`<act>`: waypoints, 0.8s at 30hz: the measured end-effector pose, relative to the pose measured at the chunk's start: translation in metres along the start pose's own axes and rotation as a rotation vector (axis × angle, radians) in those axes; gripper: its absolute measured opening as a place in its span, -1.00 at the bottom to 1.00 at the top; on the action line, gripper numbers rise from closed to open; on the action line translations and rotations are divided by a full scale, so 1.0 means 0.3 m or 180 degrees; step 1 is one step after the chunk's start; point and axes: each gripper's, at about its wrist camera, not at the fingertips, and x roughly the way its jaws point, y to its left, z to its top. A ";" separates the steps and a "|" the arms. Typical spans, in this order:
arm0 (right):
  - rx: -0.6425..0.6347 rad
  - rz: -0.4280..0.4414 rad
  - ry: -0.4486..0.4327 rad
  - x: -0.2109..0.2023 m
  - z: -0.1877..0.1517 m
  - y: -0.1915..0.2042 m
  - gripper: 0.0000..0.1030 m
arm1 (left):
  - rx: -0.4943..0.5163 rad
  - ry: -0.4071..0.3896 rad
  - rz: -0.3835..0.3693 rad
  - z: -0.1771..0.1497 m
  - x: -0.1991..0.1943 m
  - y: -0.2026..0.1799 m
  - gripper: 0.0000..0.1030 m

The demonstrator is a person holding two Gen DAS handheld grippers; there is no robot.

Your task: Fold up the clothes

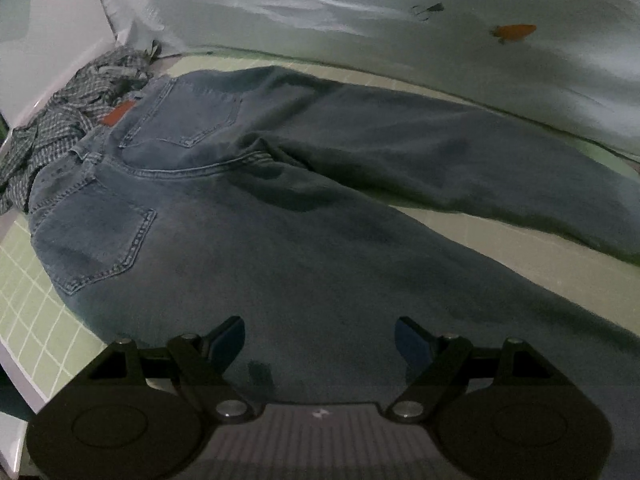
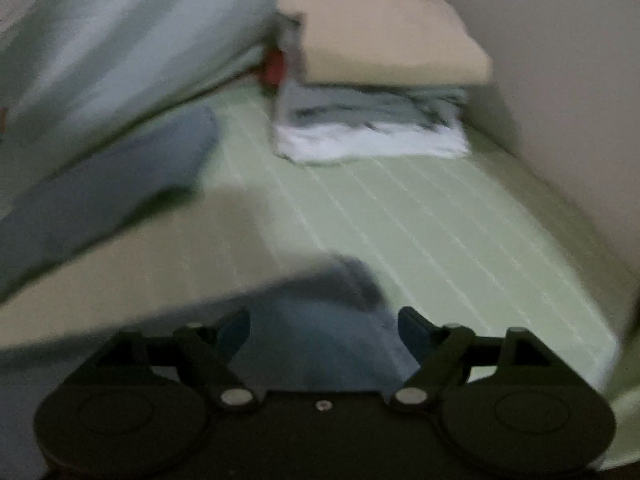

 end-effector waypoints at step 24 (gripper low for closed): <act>-0.1250 0.0149 -0.0225 0.455 0.267 0.421 -0.21 | 0.0018 0.0446 0.0217 0.172 0.249 -0.112 0.62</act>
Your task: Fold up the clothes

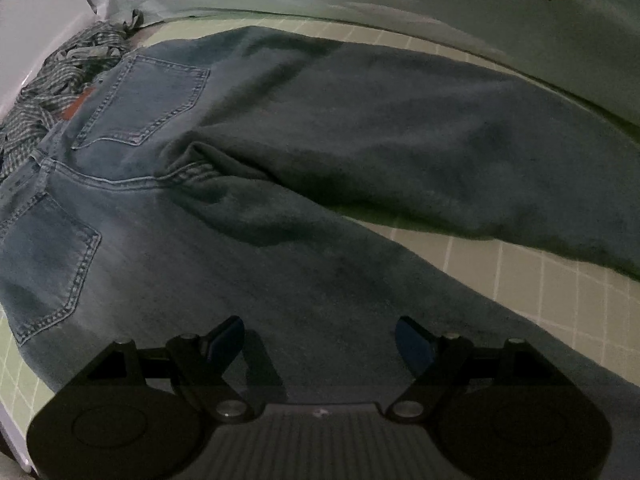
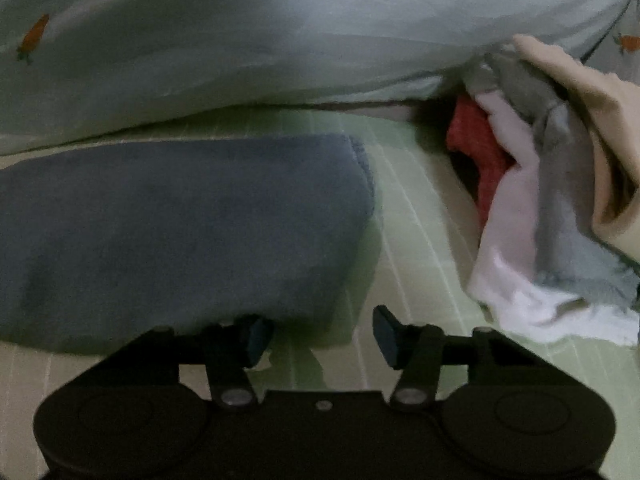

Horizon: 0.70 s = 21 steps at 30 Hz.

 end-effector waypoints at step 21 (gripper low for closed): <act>-0.1264 -0.1107 0.0084 -0.125 -0.142 -0.052 -0.60 | -0.0134 -0.0107 -0.0118 -0.019 -0.050 0.023 0.68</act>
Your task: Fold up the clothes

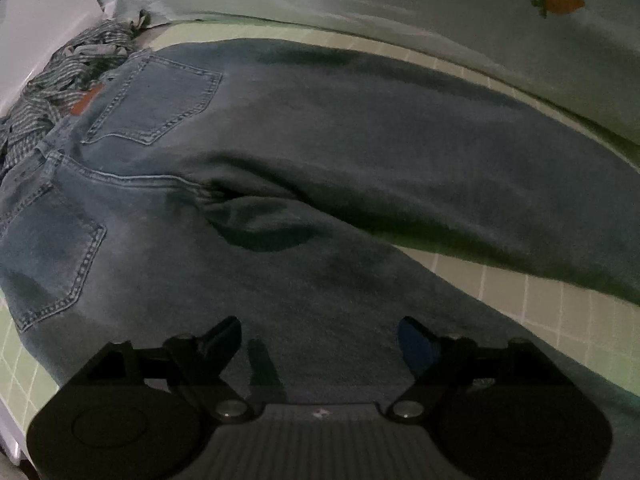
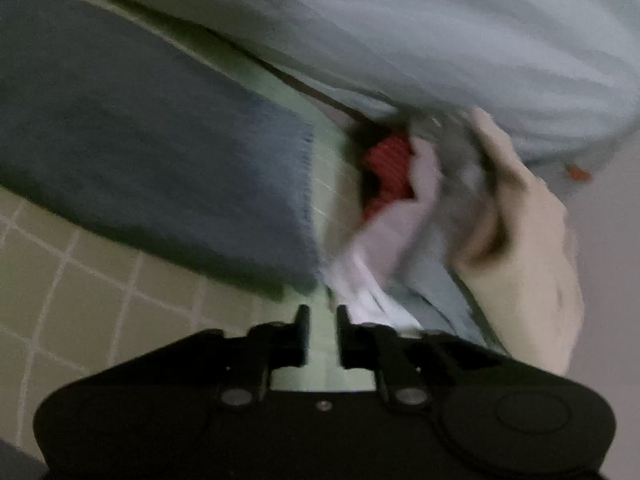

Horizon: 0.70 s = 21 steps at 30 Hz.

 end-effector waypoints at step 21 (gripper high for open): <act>0.2666 0.1765 0.0030 -0.373 -0.490 -0.192 1.00 | -0.0176 -0.0517 -0.0305 -0.254 -0.256 0.182 0.76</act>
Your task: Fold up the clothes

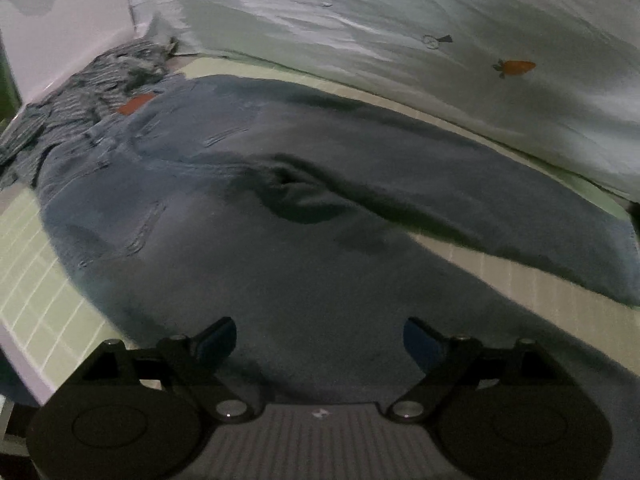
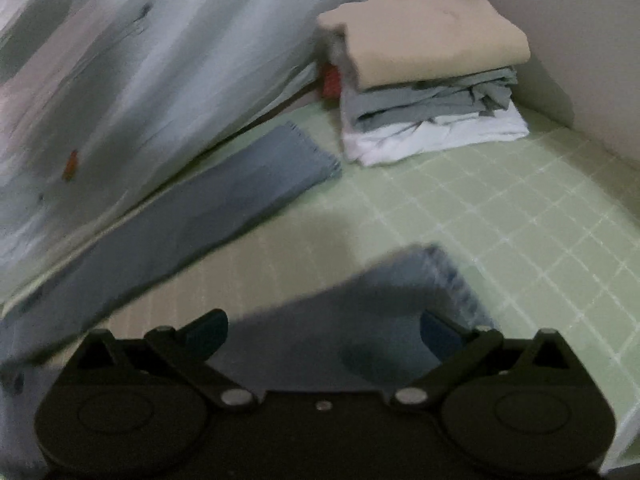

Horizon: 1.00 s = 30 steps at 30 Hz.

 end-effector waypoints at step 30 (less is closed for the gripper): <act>-0.1145 0.0043 0.0447 -0.179 -0.329 0.259 1.00 | 0.0049 0.0156 0.0041 -0.136 -0.088 0.212 0.76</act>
